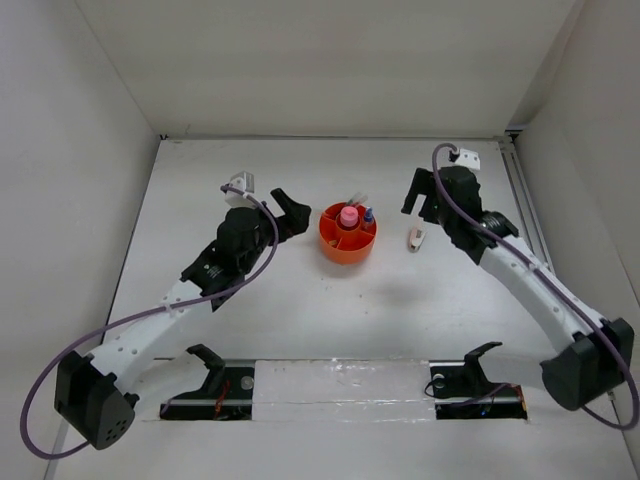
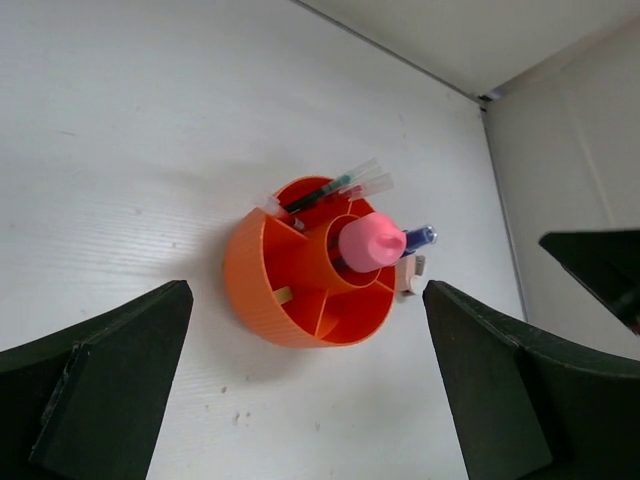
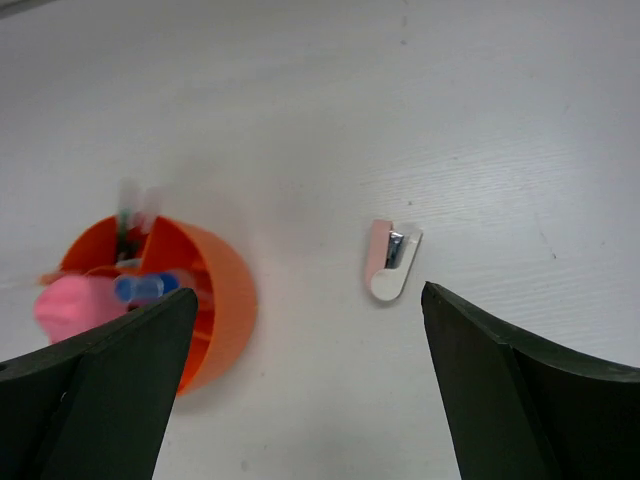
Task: Sort the stationery into containers
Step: Place the stationery in the storage box, then pick up the stapler from the center of the board.
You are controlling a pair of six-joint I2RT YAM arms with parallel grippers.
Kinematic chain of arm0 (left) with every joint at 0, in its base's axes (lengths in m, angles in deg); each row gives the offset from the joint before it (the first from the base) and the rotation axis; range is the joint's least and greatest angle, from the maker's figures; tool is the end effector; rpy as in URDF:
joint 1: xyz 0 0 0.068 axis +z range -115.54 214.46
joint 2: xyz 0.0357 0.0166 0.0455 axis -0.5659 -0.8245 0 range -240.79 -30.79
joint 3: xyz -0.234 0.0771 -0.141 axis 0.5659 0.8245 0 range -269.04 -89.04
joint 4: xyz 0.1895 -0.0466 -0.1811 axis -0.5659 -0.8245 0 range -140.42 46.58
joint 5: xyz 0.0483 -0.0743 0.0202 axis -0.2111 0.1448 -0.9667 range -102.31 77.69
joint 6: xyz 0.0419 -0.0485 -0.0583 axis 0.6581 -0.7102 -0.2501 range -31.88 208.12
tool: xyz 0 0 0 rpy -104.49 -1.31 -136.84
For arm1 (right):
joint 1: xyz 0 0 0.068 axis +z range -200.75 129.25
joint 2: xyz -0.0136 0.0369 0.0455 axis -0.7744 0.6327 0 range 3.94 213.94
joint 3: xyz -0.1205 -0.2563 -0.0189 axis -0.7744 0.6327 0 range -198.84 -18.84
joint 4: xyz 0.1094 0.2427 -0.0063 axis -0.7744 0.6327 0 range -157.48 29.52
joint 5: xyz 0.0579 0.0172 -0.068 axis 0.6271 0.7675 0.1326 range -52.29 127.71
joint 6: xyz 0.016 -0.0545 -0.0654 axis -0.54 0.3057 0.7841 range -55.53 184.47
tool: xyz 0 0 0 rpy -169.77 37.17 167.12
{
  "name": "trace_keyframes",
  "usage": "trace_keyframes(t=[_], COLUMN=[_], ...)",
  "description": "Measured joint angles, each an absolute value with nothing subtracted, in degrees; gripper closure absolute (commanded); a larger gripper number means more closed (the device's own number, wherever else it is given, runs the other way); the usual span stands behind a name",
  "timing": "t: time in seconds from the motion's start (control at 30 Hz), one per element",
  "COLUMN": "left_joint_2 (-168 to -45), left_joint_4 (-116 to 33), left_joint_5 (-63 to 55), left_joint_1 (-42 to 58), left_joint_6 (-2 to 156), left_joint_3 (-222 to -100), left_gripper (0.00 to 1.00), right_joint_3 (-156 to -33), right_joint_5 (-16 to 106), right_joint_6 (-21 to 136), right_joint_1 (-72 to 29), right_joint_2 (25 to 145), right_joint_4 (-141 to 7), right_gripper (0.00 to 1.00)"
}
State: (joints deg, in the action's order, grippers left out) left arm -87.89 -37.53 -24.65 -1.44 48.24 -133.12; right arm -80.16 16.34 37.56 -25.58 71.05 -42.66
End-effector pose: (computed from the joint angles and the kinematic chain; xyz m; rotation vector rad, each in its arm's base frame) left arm 0.2325 -0.1482 0.3283 -0.2278 1.7437 -0.7996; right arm 0.2770 0.0992 0.3277 0.2526 2.0535 0.1664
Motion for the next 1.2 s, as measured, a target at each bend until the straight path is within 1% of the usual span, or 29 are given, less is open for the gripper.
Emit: trace_keyframes(t=[0.13,0.23,0.33,0.43,0.67,0.83,1.03,1.1,1.13,1.2], left_joint_2=[-85.73,-85.32,-85.73,-87.04,-89.01,-89.01,-89.01,-89.01,-89.01,-89.01], left_joint_4=[-41.68,-43.58,-45.09,-45.90,-46.27,-46.27,-46.25,-46.25,-46.25,-46.25], left_joint_5=[-25.02,-24.91,-24.30,-22.51,-19.62,-18.42,-17.54,-17.22,-17.15,-16.98], left_joint_1=[-1.46,-1.46,-1.46,-1.44,-1.46,-1.46,-1.46,-1.46,-1.46,-1.44], left_joint_6=[48.99,49.47,49.86,50.43,51.33,51.70,51.72,51.72,51.74,51.74], left_joint_3=[-133.18,-133.47,-134.06,-135.13,-135.72,-135.74,-135.78,-135.78,-135.78,-135.78], left_gripper=[0.00,0.00,0.00,0.00,0.00,0.00,0.00,0.00,0.00,0.00], right_joint_3=[-82.06,-82.10,-82.23,-82.95,-86.36,-86.47,-85.10,-83.96,-83.48,-82.67], right_joint_5=[16.65,16.85,16.95,16.76,17.17,17.85,18.94,19.32,19.36,19.64], right_joint_6=[36.95,36.22,35.42,34.52,33.97,33.95,33.80,33.62,33.56,33.40], right_joint_1=[-30.04,-31.24,-31.26,-31.35,-33.80,-34.28,-33.84,-33.71,-33.60,-33.38], right_joint_2=[81.50,87.90,91.73,94.18,100.89,102.79,102.42,102.31,102.31,102.31], right_joint_4=[-42.14,-40.50,-39.38,-39.08,-39.51,-39.47,-40.50,-40.91,-40.98,-40.98], right_gripper=[0.00,0.00,0.00,0.05,0.07,0.07,0.10,0.13,0.18,0.19])
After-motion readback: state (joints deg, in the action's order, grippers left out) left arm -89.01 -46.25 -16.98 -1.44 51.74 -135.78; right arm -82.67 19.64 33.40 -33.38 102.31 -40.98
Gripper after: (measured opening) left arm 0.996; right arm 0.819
